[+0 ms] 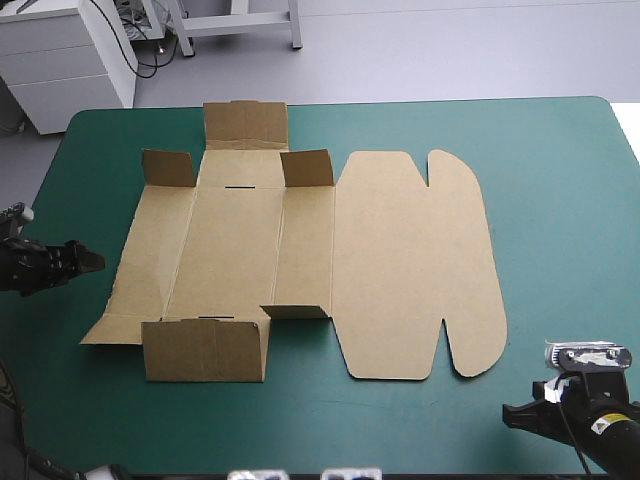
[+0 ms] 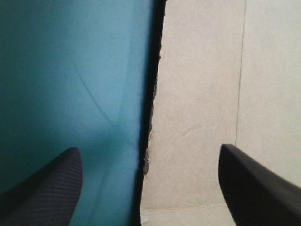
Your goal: Fold the box
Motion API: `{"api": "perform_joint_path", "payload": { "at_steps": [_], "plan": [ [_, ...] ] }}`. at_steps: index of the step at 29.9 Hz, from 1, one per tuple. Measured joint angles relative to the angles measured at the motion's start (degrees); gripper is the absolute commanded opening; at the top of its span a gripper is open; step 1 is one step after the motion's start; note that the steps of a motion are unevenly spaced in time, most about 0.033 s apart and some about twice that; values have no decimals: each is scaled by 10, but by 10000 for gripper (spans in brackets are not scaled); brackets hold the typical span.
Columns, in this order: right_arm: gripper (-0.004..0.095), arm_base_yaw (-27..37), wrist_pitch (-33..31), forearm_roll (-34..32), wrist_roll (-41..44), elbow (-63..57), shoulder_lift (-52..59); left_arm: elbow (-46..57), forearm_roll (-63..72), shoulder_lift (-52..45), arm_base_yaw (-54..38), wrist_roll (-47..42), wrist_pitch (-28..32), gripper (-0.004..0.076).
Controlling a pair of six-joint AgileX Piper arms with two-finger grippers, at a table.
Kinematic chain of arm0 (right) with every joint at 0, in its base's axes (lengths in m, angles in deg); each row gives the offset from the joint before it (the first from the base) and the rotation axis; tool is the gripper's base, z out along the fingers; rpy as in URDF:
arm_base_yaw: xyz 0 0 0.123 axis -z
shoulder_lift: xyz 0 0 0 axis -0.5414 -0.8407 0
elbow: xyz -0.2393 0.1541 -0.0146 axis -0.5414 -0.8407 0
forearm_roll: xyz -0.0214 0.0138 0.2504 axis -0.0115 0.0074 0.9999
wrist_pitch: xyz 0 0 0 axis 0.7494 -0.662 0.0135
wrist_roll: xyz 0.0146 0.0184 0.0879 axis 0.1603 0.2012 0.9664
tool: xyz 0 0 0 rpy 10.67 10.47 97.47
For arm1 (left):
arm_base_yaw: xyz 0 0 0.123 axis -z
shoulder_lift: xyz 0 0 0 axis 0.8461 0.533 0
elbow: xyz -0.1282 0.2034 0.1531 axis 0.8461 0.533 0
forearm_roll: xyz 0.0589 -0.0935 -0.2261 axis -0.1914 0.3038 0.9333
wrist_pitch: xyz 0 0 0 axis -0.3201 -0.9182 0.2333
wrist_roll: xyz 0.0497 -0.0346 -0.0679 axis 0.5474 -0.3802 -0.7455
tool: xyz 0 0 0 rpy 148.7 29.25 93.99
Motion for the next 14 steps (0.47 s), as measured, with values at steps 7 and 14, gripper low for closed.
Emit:
{"api": "perform_joint_path", "payload": {
  "at_steps": [7,14],
  "plan": [
    [66,0,0,0,0,0,0,0,1,66,0,7,-55,530],
    [66,0,2,0,0,0,0,-6,25,103,-2,13,-69,530]
  ]
}}
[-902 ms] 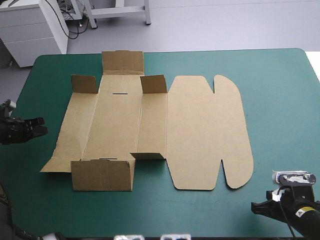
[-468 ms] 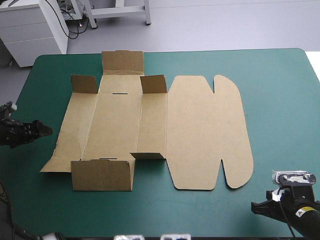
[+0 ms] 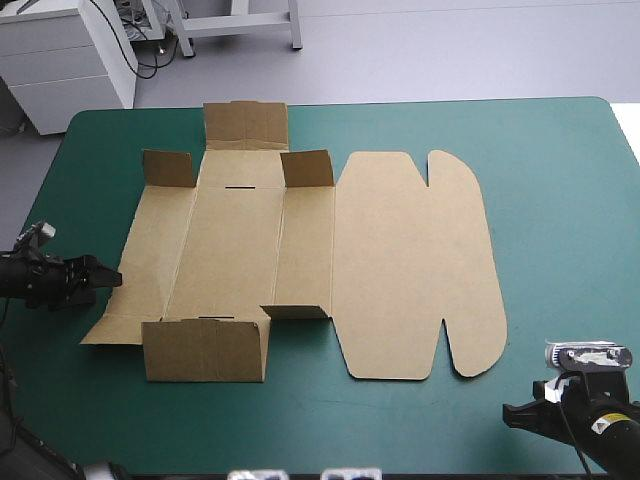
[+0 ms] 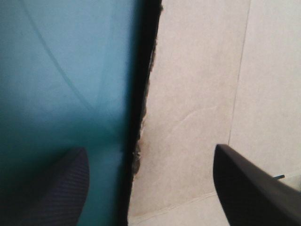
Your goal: Fold the box
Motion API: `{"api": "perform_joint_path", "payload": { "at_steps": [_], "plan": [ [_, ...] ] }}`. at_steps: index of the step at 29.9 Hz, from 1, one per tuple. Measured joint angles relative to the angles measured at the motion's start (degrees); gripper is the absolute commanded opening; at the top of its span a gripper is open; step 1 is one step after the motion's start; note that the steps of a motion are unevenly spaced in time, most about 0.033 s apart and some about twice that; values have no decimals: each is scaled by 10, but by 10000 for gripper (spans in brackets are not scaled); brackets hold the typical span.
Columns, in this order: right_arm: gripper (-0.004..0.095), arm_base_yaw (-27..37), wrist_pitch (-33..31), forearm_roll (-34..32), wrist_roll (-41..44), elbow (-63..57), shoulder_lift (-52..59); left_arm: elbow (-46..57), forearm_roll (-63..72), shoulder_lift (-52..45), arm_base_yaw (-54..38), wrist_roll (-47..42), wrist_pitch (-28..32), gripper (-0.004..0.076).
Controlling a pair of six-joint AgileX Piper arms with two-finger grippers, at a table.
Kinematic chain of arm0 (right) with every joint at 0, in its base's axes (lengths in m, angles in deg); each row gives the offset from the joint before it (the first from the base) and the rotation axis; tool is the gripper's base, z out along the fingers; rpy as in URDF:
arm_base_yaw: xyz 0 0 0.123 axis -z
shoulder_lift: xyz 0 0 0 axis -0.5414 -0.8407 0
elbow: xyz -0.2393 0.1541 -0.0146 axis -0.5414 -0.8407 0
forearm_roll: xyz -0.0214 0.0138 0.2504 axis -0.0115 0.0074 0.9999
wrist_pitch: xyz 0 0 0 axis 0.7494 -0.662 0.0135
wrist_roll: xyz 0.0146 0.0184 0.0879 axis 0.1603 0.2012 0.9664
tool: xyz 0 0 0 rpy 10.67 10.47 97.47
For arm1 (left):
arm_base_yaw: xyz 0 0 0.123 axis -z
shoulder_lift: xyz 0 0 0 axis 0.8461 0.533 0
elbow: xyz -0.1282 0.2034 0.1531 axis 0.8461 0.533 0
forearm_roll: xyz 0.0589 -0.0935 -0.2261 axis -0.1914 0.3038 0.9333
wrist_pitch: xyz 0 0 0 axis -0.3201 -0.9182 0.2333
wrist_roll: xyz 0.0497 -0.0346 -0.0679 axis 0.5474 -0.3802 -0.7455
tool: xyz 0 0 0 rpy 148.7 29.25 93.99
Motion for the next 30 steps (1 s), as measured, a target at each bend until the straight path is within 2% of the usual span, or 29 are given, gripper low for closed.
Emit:
{"api": "perform_joint_path", "payload": {
  "at_steps": [7,17,30],
  "plan": [
    [66,0,0,0,0,0,0,-7,24,22,12,0,-10,530],
    [66,0,0,0,0,0,0,-18,63,51,119,-2,-23,529],
    [66,0,1,0,0,0,0,-22,94,56,173,-9,-21,529]
  ]
}}
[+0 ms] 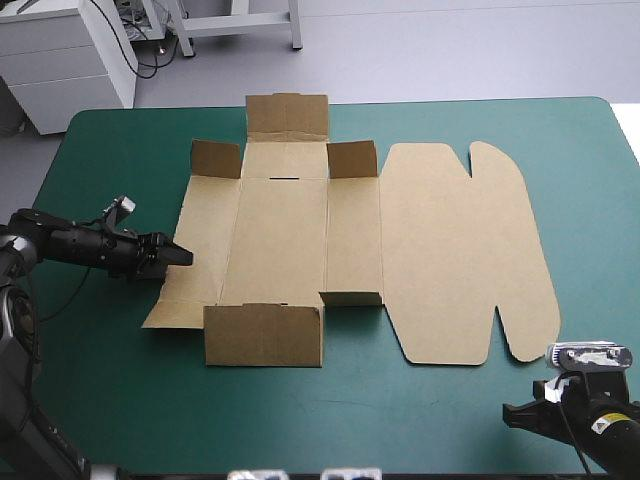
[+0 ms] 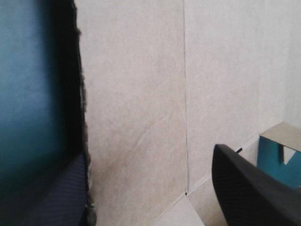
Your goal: Fold the box
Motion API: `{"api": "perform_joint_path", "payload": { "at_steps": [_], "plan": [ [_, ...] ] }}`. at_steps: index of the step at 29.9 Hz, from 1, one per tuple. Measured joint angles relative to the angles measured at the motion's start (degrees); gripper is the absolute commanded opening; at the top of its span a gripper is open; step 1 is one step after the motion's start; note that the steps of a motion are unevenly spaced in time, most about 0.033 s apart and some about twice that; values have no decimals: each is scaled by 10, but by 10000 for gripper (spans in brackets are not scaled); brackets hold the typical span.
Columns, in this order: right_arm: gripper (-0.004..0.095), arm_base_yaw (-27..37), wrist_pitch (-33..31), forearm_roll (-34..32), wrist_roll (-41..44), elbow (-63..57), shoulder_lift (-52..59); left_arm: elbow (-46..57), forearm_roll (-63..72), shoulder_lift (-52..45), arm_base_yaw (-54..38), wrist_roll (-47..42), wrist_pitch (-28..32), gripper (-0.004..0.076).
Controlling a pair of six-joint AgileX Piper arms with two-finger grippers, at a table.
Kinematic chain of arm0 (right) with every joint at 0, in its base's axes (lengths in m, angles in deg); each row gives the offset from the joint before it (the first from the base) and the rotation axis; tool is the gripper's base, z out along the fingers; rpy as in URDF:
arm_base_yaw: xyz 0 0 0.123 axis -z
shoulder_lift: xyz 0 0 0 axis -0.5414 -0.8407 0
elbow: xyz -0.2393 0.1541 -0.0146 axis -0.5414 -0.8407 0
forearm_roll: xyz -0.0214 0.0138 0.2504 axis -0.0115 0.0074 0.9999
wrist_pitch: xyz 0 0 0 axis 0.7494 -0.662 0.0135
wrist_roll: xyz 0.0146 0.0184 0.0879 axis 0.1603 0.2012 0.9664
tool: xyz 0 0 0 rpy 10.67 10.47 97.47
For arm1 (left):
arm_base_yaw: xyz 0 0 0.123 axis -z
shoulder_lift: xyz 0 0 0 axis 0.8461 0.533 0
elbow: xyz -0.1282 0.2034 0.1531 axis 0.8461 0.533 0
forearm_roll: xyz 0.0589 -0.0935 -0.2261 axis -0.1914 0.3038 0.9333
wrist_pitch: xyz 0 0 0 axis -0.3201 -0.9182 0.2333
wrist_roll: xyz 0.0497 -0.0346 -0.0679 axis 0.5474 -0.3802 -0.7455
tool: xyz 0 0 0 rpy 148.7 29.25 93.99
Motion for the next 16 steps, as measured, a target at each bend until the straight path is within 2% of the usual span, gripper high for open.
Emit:
{"api": "perform_joint_path", "payload": {
  "at_steps": [5,16],
  "plan": [
    [66,0,0,0,1,0,0,6,66,11,7,0,6,529],
    [66,0,0,0,1,0,0,2,89,-11,58,0,32,529]
  ]
}}
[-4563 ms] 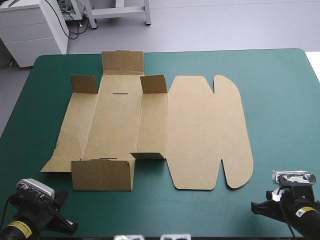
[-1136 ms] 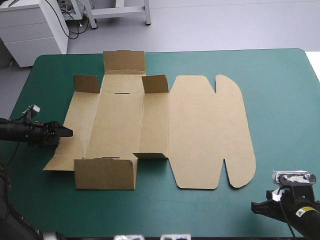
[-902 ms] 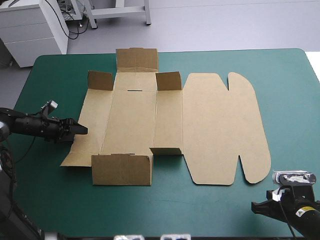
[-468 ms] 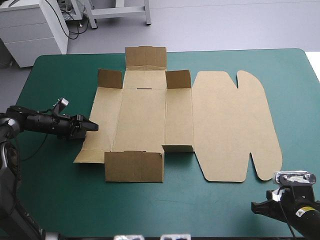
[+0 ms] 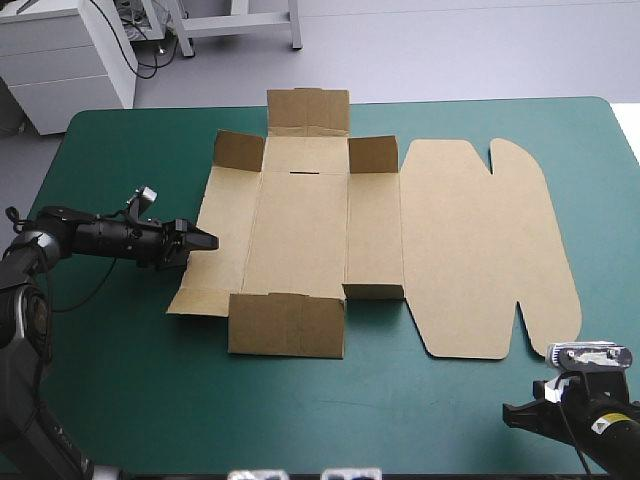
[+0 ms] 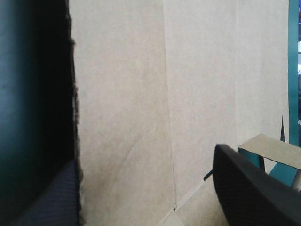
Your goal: Fold the box
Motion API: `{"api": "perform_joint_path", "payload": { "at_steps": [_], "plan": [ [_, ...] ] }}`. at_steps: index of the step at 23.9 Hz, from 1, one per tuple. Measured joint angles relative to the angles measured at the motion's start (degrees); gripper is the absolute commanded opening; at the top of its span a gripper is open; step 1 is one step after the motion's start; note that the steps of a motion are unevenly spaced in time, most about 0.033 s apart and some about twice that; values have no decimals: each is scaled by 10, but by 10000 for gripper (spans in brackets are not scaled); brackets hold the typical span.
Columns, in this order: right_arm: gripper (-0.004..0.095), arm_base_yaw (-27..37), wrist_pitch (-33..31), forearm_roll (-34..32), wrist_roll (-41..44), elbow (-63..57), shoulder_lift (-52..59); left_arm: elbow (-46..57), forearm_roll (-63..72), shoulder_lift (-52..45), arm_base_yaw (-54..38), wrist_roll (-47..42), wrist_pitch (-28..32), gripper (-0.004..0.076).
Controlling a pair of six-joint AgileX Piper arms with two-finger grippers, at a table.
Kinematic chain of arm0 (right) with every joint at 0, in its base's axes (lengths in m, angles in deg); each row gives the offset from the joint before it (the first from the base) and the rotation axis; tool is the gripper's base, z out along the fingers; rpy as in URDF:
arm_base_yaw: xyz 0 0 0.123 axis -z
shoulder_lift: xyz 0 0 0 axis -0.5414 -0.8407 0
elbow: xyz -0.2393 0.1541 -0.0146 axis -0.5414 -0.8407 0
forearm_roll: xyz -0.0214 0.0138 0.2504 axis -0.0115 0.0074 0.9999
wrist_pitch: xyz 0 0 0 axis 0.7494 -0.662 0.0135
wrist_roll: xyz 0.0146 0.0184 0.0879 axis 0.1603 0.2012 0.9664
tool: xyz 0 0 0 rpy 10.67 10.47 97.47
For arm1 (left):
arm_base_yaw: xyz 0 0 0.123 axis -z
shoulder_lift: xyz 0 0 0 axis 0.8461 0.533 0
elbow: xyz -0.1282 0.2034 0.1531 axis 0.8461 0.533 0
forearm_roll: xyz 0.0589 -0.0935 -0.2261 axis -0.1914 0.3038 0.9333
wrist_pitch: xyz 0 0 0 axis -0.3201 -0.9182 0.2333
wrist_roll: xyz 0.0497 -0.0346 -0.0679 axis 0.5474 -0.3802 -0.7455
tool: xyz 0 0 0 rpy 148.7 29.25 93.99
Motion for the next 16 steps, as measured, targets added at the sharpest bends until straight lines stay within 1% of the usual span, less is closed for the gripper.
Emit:
{"api": "perform_joint_path", "payload": {
  "at_steps": [7,12,16],
  "plan": [
    [66,0,0,0,0,0,0,-36,12,-39,29,-10,-1,529],
    [66,0,0,0,1,0,0,-37,10,-39,70,-15,-2,529],
    [66,0,0,0,1,0,0,-37,-6,-31,81,-15,-2,529]
  ]
}}
